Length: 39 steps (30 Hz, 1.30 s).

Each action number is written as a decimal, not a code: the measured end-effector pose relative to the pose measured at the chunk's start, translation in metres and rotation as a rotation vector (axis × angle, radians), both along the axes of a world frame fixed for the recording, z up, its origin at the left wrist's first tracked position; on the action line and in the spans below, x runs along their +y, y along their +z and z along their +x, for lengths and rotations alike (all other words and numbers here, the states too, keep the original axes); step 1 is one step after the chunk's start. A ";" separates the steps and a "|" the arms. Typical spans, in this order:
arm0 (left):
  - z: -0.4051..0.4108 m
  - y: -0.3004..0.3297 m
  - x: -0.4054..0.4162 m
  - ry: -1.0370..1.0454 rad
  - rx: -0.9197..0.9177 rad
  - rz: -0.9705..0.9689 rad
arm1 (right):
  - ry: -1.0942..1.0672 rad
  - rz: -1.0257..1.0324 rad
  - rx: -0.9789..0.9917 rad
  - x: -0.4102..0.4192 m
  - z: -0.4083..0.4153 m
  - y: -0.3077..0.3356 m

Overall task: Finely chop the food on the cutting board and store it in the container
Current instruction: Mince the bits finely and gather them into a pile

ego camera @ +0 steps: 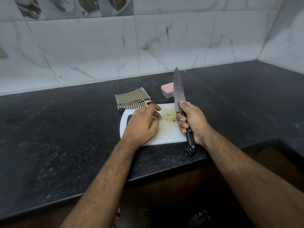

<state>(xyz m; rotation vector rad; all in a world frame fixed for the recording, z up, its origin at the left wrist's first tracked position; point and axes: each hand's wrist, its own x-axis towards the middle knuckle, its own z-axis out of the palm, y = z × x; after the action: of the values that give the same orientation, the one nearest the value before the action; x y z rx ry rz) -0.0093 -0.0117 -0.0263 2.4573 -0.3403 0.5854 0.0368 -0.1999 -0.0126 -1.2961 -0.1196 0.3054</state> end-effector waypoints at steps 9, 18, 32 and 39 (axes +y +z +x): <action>-0.001 -0.002 -0.009 -0.011 0.004 0.136 | -0.020 -0.077 0.009 0.005 -0.007 0.003; -0.003 -0.008 -0.013 0.017 0.074 0.343 | -0.256 -0.055 0.031 -0.038 -0.011 0.011; -0.023 -0.008 -0.021 -0.007 0.187 0.441 | -0.144 -1.354 -0.564 -0.054 -0.019 0.011; -0.041 -0.009 -0.011 0.022 0.144 0.363 | -0.044 -1.464 -0.698 -0.048 -0.009 0.018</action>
<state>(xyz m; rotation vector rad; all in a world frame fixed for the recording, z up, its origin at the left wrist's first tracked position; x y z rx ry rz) -0.0505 -0.0226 -0.0354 2.8358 -0.3901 0.3775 0.0281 -0.2484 0.0049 -2.8217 -0.5188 -0.2004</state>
